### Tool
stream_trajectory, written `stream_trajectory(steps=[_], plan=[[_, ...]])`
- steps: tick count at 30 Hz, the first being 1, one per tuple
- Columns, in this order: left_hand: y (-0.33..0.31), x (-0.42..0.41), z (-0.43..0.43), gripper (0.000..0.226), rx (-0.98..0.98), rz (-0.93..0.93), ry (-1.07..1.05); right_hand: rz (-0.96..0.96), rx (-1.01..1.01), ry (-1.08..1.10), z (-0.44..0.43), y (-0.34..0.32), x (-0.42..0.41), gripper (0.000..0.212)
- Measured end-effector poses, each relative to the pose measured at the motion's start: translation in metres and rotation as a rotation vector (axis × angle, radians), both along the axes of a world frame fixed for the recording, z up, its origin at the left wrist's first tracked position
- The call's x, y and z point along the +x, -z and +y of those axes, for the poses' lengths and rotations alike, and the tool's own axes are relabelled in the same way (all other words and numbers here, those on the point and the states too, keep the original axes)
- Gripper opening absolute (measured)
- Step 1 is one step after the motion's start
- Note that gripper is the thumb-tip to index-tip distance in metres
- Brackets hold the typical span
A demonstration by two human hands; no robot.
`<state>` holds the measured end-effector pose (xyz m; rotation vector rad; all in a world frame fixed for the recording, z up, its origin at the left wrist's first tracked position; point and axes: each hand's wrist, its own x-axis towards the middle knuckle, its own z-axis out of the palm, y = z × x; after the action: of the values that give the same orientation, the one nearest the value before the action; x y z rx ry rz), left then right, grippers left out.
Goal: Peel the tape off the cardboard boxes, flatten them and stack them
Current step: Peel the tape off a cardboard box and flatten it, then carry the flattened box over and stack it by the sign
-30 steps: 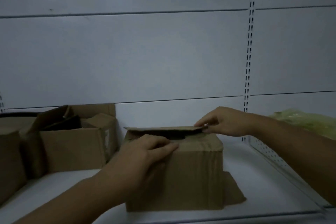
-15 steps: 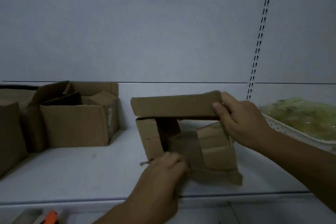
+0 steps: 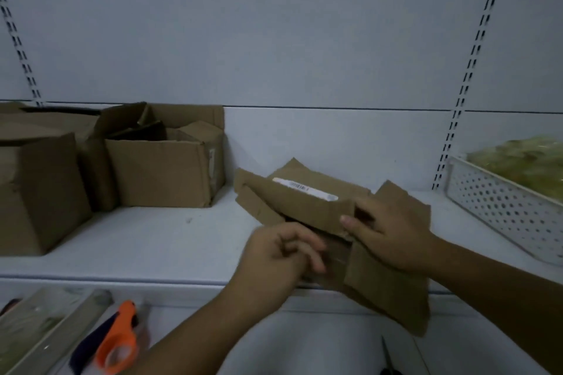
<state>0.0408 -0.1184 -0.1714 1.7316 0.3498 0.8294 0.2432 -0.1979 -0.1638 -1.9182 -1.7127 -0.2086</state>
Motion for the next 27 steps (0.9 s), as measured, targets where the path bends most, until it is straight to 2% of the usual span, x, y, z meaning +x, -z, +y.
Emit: stream_trajectory(steps=[1, 3, 5, 7, 8, 10, 12, 14, 15, 16, 17, 19, 22, 25, 27], plan=[[-0.009, -0.008, 0.009, 0.040, 0.083, -0.081, -0.137, -0.001, -0.094, -0.047, 0.000, 0.008, -0.003, 0.019], [-0.031, -0.020, 0.027, 0.037, 0.187, -0.178, -0.255, -0.033, -0.304, -0.174, 0.000, 0.018, -0.011, 0.034], [-0.047, -0.020, 0.049, 0.040, 0.282, -0.084, -0.317, -0.136, -0.475, -0.286, 0.003, 0.018, -0.012, 0.053], [-0.053, -0.013, 0.069, 0.030, 0.502, 0.252, -0.333, -0.237, -0.564, -0.321, 0.005, 0.014, -0.009, 0.082], [-0.050, -0.011, 0.079, 0.024, 0.604, 0.445, -0.296, -0.232, -0.582, -0.328, 0.004, 0.013, -0.008, 0.088], [-0.032, -0.007, 0.093, 0.035, 0.692, 0.749, -0.143, -0.105, -0.555, -0.326, 0.000, 0.012, -0.005, 0.081], [-0.009, -0.004, 0.095, 0.049, 0.728, 0.929, -0.027, -0.021, -0.425, -0.179, -0.003, 0.017, 0.002, 0.058], [0.005, -0.001, 0.096, 0.054, 0.690, 0.952, -0.036, -0.027, -0.158, 0.109, -0.005, 0.028, 0.020, 0.041], [0.007, 0.002, 0.098, 0.053, 0.653, 0.928, -0.067, -0.001, -0.079, 0.291, -0.005, 0.033, 0.029, 0.044], [0.005, 0.006, 0.100, 0.051, 0.618, 0.912, -0.108, 0.035, -0.089, 0.481, -0.004, 0.037, 0.036, 0.052], [0.002, 0.011, 0.103, 0.045, 0.601, 0.902, -0.154, 0.099, -0.183, 0.657, -0.003, 0.039, 0.041, 0.063], [-0.005, 0.023, 0.105, 0.030, 0.605, 0.869, -0.247, 0.256, -0.384, 0.861, 0.002, 0.038, 0.045, 0.080], [-0.016, 0.036, 0.106, 0.027, 0.602, 0.878, -0.270, 0.320, -0.370, 0.908, 0.007, 0.031, 0.036, 0.081], [-0.019, 0.041, 0.118, 0.067, 0.473, 0.906, -0.212, 0.383, -0.181, 0.838, -0.001, 0.023, 0.025, 0.069], [-0.021, 0.039, 0.129, 0.090, 0.254, 0.884, -0.163, 0.530, -0.030, 0.817, -0.010, 0.019, 0.022, 0.069]])
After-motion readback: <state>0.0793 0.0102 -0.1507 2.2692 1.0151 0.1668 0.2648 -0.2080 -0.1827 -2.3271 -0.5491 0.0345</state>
